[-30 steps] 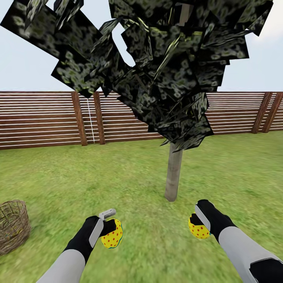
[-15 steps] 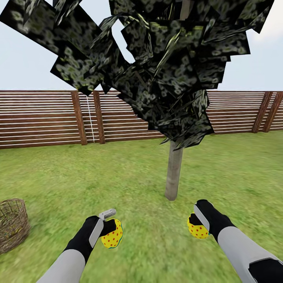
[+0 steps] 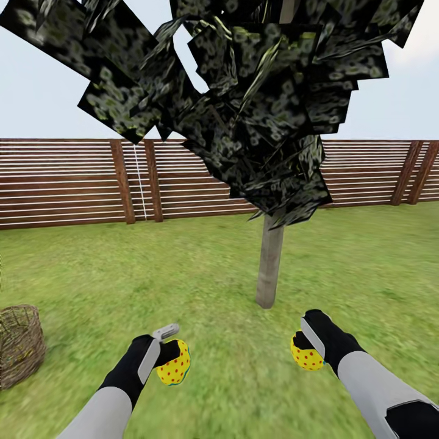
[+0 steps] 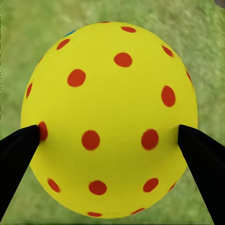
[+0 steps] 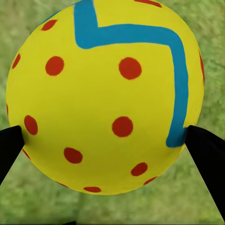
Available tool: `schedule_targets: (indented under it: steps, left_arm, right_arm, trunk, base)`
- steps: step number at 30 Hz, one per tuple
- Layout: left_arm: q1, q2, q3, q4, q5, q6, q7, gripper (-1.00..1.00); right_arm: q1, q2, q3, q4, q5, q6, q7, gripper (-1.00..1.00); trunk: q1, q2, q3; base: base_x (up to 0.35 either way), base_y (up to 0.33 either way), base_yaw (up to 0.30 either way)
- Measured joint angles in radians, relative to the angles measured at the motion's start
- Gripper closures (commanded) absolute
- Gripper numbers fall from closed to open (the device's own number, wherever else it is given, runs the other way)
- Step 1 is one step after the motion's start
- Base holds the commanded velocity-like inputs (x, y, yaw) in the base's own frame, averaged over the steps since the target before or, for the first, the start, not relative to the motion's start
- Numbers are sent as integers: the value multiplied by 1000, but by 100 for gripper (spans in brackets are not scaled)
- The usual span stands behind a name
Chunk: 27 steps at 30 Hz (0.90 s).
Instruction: Take the three Easter eggs out of the wicker basket on the lawn in the garden, then place them on the lawn next to a single tree (choose any tree) so that all three eggs are next to the same tree and none are left in the basket.
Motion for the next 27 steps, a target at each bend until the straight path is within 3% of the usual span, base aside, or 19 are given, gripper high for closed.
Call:
schedule_targets:
  steps: [4, 12, 21, 27]
  left_arm:
    - [0, -1, -2, 0, -4, 0, 0, 100]
    - [0, -3, -5, 1, -5, 0, -1, 100]
    - [0, -3, -5, 3, -5, 0, -3, 100]
    - [0, -2, -5, 3, -5, 0, -3, 100]
  right_arm:
    - [0, 0, 0, 0, 0, 0, -1, 100]
    - [0, 0, 0, 0, 0, 0, -1, 100]
    - [0, 0, -1, 0, 0, 0, -1, 100]
    - [0, 1, -1, 0, 0, -1, -1, 100]
  trunk:
    - [15, -28, -13]
    - [45, -84, -38]
    - [80, -147, -63]
    - [103, -189, -82]
  base:
    - [77, 2, 0]
    - [323, 0, 0]
    - [320, 0, -160]
    - [27, 0, -2]
